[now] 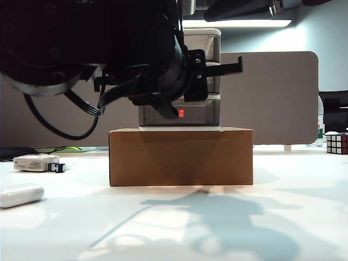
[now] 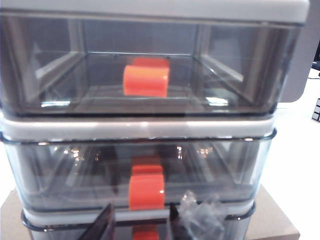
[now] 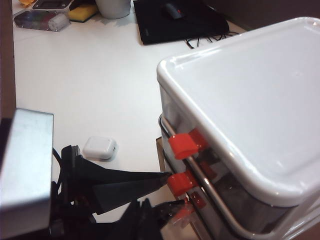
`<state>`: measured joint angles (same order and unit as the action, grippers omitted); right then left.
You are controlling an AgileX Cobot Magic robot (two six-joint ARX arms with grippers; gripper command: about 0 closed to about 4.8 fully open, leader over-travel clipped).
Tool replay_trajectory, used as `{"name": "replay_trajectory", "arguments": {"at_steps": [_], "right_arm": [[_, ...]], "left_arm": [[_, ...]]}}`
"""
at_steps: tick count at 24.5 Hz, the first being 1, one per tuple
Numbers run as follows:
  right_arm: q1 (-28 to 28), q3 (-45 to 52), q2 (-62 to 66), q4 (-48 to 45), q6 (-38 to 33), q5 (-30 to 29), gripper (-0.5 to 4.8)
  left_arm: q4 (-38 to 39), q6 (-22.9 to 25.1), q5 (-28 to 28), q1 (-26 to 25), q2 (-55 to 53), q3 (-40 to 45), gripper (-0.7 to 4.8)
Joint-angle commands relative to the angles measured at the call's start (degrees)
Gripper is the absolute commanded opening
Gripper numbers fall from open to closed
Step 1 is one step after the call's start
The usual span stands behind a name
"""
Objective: Open the second layer of the drawer on the table, pick up the earphone case on the table and put it in, and finally close the drawer.
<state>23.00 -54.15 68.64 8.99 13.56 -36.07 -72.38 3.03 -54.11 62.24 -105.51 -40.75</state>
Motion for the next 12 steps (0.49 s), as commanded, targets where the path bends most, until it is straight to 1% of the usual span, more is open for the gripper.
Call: {"name": "replay_trajectory", "arguments": {"at_steps": [1,12], "right_arm": [[0.07,-0.28,-0.22,0.04,0.20,-0.31,-0.05],[0.07,-0.28,-0.22,0.24,0.22,-0.31,-0.05]], "left_arm": [[-0.55,0.17,-0.02,0.07,0.13,-0.20,1.26],[-1.22,0.20,3.39,-1.62,0.13,-0.96,1.25]]}}
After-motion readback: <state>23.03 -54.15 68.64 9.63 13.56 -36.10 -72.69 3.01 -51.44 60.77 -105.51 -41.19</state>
